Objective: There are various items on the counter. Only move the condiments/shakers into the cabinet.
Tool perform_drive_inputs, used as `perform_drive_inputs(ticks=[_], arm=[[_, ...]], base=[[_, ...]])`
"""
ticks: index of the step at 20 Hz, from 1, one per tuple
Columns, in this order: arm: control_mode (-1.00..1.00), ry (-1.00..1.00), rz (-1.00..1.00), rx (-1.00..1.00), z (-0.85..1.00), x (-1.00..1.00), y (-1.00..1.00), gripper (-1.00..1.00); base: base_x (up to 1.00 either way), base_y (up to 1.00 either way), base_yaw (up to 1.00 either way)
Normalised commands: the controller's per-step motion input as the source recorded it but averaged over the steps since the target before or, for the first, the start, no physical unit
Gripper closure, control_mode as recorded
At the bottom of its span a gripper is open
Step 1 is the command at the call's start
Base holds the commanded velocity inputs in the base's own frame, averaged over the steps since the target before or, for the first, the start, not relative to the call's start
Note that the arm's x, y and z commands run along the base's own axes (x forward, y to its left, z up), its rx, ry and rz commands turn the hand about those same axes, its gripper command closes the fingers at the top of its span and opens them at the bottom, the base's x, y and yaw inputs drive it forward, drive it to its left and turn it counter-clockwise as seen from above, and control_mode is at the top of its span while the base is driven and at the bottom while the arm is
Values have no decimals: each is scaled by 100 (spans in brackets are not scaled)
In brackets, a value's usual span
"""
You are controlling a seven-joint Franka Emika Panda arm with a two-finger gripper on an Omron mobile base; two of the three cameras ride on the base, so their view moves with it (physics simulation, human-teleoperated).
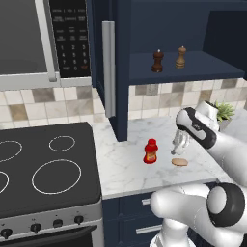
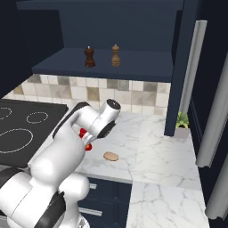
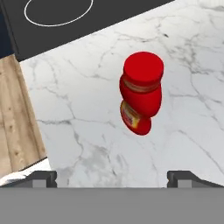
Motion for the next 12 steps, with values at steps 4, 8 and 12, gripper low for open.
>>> perform_drive_inputs(ticks=[4, 8, 12], arm=[[-100, -1, 26, 18, -20, 2, 31, -100], [-100, 0, 22, 18, -14, 19, 31, -100], [-100, 0, 18, 15, -7, 28, 3, -100]], base=[[0, 0, 0], [0, 0, 0], [0, 0, 0]])
